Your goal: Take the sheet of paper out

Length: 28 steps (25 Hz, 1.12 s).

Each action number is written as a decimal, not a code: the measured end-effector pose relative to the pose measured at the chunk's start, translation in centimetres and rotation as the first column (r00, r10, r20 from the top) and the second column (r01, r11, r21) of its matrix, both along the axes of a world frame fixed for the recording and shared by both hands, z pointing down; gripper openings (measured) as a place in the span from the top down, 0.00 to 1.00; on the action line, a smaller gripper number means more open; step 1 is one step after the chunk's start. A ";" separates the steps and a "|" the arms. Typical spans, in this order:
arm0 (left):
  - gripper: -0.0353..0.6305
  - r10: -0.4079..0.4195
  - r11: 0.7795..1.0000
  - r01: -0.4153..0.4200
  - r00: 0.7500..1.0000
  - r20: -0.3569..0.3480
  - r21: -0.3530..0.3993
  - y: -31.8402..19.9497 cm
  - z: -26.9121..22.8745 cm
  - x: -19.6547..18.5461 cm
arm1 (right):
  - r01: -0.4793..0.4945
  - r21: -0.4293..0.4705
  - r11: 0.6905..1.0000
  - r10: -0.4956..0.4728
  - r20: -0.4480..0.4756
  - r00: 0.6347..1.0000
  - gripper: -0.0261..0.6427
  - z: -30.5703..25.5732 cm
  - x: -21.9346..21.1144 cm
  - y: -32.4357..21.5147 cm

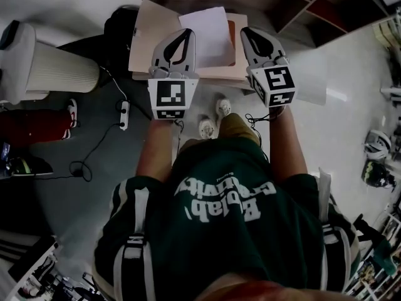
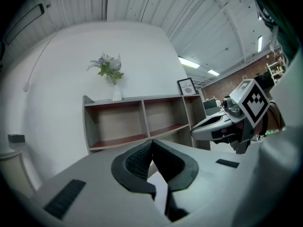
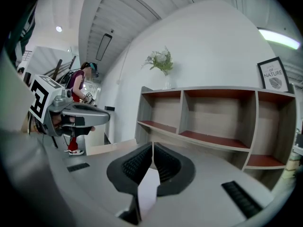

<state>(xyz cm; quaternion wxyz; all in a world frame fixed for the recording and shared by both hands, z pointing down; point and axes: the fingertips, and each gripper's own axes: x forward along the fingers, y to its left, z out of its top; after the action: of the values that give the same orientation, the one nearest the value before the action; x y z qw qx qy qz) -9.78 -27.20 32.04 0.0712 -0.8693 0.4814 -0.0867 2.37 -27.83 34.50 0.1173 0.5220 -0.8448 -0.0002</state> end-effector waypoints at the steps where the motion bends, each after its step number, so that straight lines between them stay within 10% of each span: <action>1: 0.92 -0.005 1.000 0.005 1.000 0.000 -0.005 -0.5 0.1 0.2 | 0.004 -0.005 1.000 -0.004 0.000 1.000 0.91 0.1 0.2 -0.5; 28: 0.92 -0.153 0.988 0.153 0.988 0.008 -0.027 -14.2 3.2 6.4 | 0.239 -0.158 0.958 -0.242 0.004 0.970 0.90 8.3 4.0 -17.2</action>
<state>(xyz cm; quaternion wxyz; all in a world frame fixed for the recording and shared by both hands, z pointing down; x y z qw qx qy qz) -3.36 -41.41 35.21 0.0538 -0.8303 0.5454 -0.1010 6.35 -45.04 42.80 0.1636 0.4045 -0.8985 0.0485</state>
